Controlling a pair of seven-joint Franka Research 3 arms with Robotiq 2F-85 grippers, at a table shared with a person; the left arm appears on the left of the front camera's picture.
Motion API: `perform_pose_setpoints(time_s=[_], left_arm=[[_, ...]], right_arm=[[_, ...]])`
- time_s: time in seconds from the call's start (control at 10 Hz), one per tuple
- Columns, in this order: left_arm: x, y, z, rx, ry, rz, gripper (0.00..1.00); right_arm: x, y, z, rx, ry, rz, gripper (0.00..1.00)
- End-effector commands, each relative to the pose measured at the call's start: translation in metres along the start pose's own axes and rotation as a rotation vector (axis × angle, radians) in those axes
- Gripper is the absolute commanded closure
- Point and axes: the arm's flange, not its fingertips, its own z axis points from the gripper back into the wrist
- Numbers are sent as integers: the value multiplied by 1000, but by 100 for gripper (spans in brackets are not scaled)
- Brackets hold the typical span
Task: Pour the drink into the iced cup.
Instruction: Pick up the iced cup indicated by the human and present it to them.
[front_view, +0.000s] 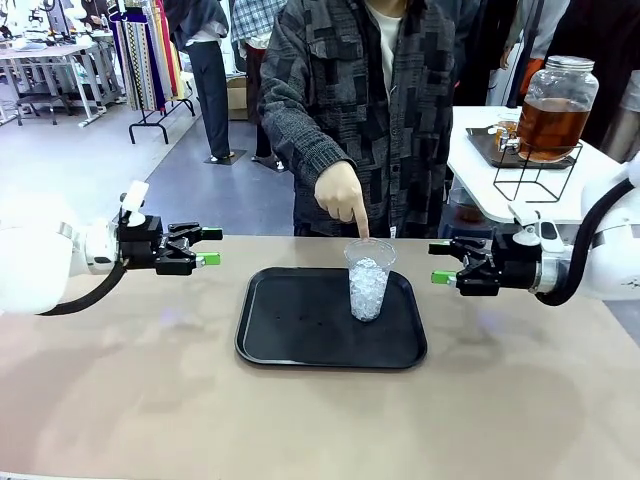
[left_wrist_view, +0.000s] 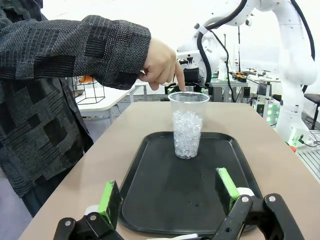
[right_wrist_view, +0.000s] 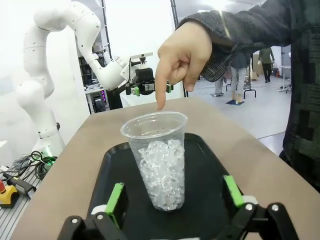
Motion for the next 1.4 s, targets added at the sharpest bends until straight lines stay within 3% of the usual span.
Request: perform_pose_setpoints(time_s=[0.0,0.3,1.3], left_arm=[[3,1,-1,1,5,4,0],[3,1,-1,1,5,4,0],[3,1,-1,1,5,4,0]], right_arm=[[7,0,0,-19,2,17,0],[1,-1,1,-4,0,3,0],[-24,-22,-69,69,1,42,0]])
